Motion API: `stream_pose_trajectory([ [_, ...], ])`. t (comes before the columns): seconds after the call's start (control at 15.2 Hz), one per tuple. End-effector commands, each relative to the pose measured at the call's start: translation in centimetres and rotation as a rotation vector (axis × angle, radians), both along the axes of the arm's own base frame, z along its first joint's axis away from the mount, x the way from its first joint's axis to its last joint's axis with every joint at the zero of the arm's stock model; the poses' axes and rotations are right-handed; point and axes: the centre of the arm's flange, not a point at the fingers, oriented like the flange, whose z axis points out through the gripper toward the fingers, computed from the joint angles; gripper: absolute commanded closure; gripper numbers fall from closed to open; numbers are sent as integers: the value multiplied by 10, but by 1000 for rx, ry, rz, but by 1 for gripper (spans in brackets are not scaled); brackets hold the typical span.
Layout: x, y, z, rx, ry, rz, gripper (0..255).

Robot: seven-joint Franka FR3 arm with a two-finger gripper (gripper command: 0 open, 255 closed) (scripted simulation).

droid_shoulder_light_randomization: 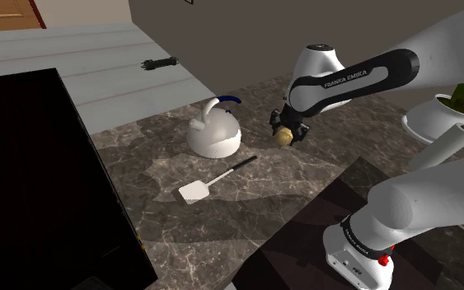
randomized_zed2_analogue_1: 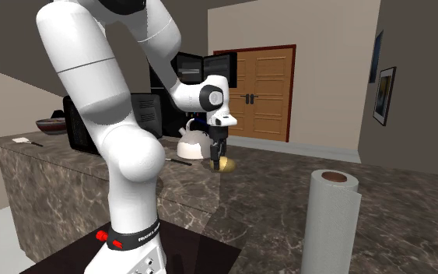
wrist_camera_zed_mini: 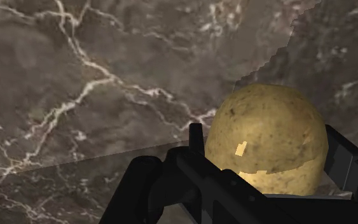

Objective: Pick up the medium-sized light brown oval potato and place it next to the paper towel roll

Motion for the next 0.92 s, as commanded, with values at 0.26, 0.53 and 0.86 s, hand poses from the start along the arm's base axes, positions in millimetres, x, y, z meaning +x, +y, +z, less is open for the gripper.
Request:
stream_pose_trajectory([
  [0.26,0,0,16,0,0,0,255],
  [0.53,0,0,37,0,0,0,255],
  [0.86,0,0,63,0,0,0,255],
])
